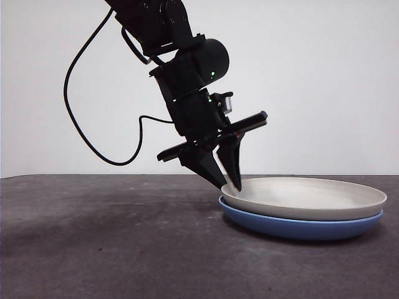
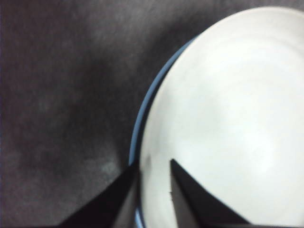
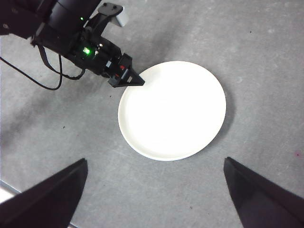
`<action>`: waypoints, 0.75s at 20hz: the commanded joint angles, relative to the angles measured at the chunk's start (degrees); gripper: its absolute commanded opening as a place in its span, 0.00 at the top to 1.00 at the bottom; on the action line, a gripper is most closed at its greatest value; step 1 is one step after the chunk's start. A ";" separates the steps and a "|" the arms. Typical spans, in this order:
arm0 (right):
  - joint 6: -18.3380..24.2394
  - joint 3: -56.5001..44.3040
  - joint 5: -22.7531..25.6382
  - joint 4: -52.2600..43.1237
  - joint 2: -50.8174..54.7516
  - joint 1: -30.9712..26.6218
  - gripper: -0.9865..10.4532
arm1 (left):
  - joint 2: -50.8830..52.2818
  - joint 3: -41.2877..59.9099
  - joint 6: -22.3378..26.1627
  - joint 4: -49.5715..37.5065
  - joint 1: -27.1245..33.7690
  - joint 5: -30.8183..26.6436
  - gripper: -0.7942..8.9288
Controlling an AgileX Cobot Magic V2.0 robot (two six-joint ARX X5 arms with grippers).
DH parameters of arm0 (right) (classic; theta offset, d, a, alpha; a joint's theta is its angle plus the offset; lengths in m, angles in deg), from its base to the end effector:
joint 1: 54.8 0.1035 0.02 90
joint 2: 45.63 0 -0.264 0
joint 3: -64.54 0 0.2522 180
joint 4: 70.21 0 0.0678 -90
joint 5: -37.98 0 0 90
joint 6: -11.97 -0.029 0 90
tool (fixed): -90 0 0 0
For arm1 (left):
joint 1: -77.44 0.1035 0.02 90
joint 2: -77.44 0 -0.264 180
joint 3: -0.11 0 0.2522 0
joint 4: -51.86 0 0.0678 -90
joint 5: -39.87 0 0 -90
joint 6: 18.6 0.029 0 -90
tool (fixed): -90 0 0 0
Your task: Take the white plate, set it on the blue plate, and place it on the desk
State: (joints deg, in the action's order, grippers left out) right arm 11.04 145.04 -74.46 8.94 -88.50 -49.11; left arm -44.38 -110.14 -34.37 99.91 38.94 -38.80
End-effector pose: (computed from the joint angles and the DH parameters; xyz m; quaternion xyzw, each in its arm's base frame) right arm 0.0955 0.0206 0.3744 0.0590 0.3525 0.2244 0.9066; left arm 0.3525 -0.2877 0.1942 0.0077 0.5288 -0.2958 0.7955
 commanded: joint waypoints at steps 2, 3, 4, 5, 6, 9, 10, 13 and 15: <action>-0.52 1.11 -0.02 -0.11 -0.33 0.24 0.51 | -1.53 -3.98 1.29 1.84 -0.42 0.02 0.75; -0.52 1.11 -0.02 -0.11 -0.33 0.24 0.51 | -1.53 -5.22 1.77 2.97 -0.42 0.02 0.75; -0.52 1.11 -0.02 -0.11 -0.33 0.24 0.51 | -1.53 -6.71 1.84 4.28 -0.42 0.02 0.75; -0.52 1.11 -0.02 -0.11 -0.33 0.22 0.51 | -1.53 -8.02 2.01 5.70 -0.42 0.04 0.75; -0.52 1.11 -0.02 -0.13 -0.33 0.22 0.51 | -1.53 -9.31 3.85 7.23 -0.42 0.04 0.74; -0.50 1.11 -0.02 -0.13 -0.33 0.22 0.51 | -1.53 -10.86 5.01 10.43 -0.42 0.04 0.53; -0.50 1.11 -0.02 -0.13 -0.33 0.22 0.51 | -1.53 -11.10 5.49 11.41 -0.42 0.04 0.50; -0.44 1.11 -0.02 -0.13 -0.33 0.22 0.51 | -1.46 -13.35 6.43 15.34 -0.35 0.04 0.50; -0.44 1.11 0.00 -0.11 -0.33 0.22 0.51 | -0.79 -15.96 7.28 17.84 -0.24 0.04 0.50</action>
State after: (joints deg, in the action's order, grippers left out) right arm 11.04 145.04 -74.46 9.07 -88.50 -49.11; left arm -44.42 -124.66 -28.23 118.11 38.96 -38.84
